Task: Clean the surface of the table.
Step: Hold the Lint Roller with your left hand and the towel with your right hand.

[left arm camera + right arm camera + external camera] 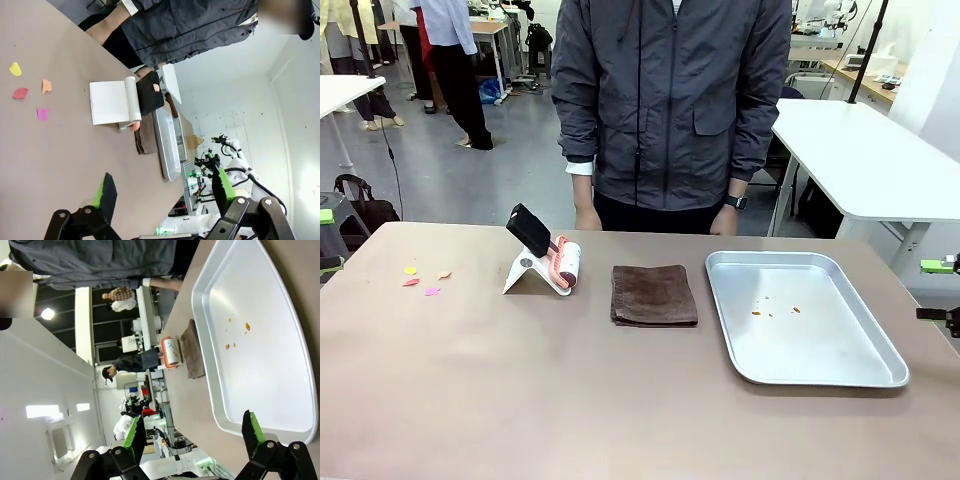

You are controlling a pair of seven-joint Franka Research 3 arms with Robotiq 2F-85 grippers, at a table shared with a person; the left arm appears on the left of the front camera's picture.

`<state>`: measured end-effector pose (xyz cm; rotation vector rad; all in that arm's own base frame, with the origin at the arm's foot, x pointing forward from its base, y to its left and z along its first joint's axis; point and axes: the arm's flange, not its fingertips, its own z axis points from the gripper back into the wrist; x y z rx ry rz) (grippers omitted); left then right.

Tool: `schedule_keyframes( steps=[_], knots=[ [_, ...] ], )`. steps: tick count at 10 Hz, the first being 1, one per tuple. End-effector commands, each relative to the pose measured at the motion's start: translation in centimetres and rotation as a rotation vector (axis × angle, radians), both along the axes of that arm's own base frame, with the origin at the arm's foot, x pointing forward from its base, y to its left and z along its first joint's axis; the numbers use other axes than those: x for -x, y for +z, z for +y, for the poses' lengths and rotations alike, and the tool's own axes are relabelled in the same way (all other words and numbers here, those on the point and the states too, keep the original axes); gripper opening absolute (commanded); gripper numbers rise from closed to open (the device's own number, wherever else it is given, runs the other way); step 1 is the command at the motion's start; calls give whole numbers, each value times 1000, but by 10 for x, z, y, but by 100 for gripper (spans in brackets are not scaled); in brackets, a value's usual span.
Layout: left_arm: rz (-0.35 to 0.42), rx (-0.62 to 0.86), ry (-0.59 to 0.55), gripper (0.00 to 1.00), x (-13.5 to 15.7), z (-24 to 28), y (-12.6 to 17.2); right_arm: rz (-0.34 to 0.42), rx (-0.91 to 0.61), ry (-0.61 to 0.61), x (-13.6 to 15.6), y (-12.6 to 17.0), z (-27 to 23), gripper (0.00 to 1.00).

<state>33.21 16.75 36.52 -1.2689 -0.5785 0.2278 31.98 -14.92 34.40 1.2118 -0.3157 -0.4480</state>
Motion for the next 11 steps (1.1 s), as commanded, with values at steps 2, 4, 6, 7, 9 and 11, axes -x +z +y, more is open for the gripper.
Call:
schedule_keyframes(
  steps=[2, 4, 6, 7, 9, 11],
  knots=[
    [-19, -97, -90, 100, -25, -35, 37, -45, 217, 13, -17, 35, 42, 100],
    [-35, -195, -219, 100, -60, -85, 75, -84, 381, 61, -51, 74, 103, 100],
    [6, -363, -289, 100, -84, -133, 97, -138, 541, 158, -89, 104, 179, 100],
    [14, -436, -349, 100, -90, -143, 101, -135, 643, 175, -102, 112, 217, 100],
    [96, -629, -352, 100, -105, -176, 106, -183, 758, 240, -118, 121, 293, 100],
    [128, -679, -391, 100, -121, -203, 106, -104, 782, 244, -126, 108, 347, 100]
  ],
)
